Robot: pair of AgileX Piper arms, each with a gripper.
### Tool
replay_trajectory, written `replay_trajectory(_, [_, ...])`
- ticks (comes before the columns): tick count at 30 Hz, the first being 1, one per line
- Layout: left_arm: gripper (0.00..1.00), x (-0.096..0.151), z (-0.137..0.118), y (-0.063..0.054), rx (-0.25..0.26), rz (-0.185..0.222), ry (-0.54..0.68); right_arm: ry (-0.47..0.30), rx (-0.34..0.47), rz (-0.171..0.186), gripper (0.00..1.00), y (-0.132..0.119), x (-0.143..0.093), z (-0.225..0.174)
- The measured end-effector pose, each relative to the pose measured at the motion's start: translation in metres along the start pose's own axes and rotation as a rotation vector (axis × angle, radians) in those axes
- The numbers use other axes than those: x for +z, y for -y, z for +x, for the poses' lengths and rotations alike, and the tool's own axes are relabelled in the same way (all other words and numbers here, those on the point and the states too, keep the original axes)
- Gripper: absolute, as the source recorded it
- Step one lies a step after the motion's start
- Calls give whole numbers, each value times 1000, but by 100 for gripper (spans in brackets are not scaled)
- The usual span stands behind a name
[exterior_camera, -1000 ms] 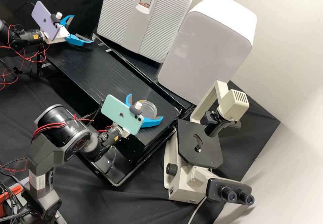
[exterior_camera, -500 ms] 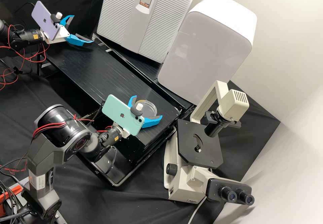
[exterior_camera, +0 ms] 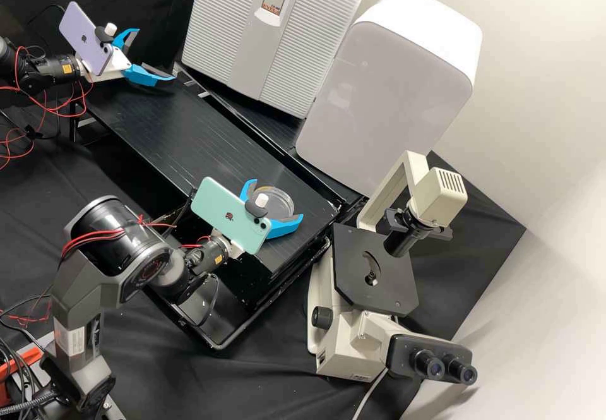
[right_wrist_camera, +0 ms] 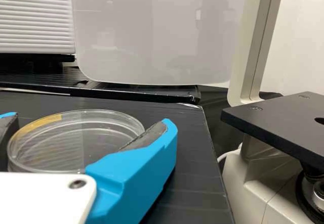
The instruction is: Place the petri dish on the microscope
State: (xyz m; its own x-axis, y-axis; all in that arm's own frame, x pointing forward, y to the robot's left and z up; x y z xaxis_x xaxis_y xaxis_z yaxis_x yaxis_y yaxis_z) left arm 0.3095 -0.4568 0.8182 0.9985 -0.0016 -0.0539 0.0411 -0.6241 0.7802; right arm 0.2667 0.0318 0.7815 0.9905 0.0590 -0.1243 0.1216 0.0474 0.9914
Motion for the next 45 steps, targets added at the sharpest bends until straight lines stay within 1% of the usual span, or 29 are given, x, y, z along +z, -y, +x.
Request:
replay_trajectory(3, [100, 0, 0, 0, 0, 0, 0, -8, 1, 9, 0, -3, 1, -3])
replay_trajectory(5, [100, 0, 0, 0, 0, 0, 0, -14, 17, 12, 0, -10, 1, -7])
replay_trajectory(9, [100, 0, 0, 0, 0, 0, 0, -8, 56, 40, 0, -23, 5, -15])
replay_trajectory(11, [100, 0, 0, 0, 0, 0, 0, -11, 86, 62, 0, -32, 7, -21])
replay_trajectory(13, [100, 0, 0, 0, 0, 0, 0, -5, 117, 77, 0, -41, 11, -27])
replay_trajectory(15, [100, 0, 0, 0, 0, 0, 0, -8, 159, 88, 0, -52, 15, -33])
replay_trajectory(18, [100, 0, 0, 0, 0, 0, 0, -10, 239, 94, 0, -66, 21, -38])
replay_trajectory(21, [100, 0, 0, 0, 0, 0, 0, 5, 280, 92, 0, -76, 29, -33])
replay_trajectory(24, [100, 0, 0, 0, 0, 0, 0, 38, 290, 95, 0, -82, 41, -22])
replay_trajectory(26, [100, 0, 0, 0, 0, 0, 0, 64, 287, 86, 0, -85, 50, -12])
replay_trajectory(27, [100, 0, 0, 0, 0, 0, 0, 91, 285, 75, 0, -86, 57, -7])
replay_trajectory(32, [100, 0, 0, 0, 0, 0, 0, 182, 293, 64, 0, -96, 80, 7])
replay_trajectory(36, [100, 0, 0, 0, 0, 0, 0, 213, 329, 52, 0, -106, 90, 10])
replay_trajectory(40, [100, 0, 0, 0, 0, 0, 0, 238, 364, 64, 0, -113, 97, 12])
replay_trajectory(43, [100, 0, 0, 0, 0, 0, 0, 247, 363, 66, 0, -114, 100, 16])
replay_trajectory(44, [100, 0, 0, 0, 0, 0, 0, 246, 365, 58, 0, -115, 100, 18])
replay_trajectory(45, [100, 0, 0, 0, 0, 0, 0, 248, 363, 59, 0, -116, 102, 20])
